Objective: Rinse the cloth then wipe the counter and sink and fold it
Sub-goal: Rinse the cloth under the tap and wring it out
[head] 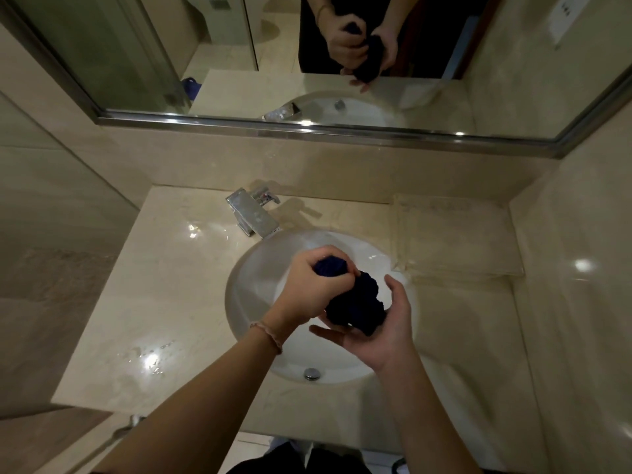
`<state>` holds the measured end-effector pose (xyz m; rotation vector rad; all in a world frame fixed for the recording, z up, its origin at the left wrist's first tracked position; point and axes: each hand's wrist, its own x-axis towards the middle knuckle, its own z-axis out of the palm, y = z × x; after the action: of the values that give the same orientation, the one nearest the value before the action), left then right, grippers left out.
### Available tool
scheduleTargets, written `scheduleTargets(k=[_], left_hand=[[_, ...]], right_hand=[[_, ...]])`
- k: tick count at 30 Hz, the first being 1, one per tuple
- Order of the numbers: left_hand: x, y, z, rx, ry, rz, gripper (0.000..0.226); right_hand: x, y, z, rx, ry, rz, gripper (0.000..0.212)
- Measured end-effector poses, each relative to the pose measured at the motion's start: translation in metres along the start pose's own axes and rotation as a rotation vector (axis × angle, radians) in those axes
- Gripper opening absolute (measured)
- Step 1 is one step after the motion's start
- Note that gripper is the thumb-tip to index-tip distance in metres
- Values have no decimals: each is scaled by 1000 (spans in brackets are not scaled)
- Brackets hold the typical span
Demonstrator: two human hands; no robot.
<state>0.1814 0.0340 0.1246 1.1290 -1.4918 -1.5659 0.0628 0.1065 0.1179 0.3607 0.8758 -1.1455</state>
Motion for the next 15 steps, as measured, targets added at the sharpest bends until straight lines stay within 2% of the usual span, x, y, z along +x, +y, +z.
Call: scheduleTargets(k=[4, 7, 8, 10, 11, 13, 15], left_hand=[[2, 3, -3, 136, -50, 73, 11], [2, 5, 6, 105, 76, 69, 12], [2, 6, 10, 68, 143, 49, 16], [3, 9, 18, -71, 305, -31, 23], [4, 9, 21, -156, 380, -102, 25], [5, 9, 25, -331, 500, -269, 28], [4, 9, 24, -447, 509, -411, 28]], right_hand=[[9, -7, 12, 43, 32, -46, 70], [19, -2, 31, 58, 191, -209, 64], [21, -1, 38, 53, 238, -281, 57], [23, 3, 48, -29, 356, -478, 29], [23, 5, 53, -134, 435, -614, 18], [20, 11, 59, -480, 575, -935, 16], [17, 15, 58, -831, 581, -1224, 19]])
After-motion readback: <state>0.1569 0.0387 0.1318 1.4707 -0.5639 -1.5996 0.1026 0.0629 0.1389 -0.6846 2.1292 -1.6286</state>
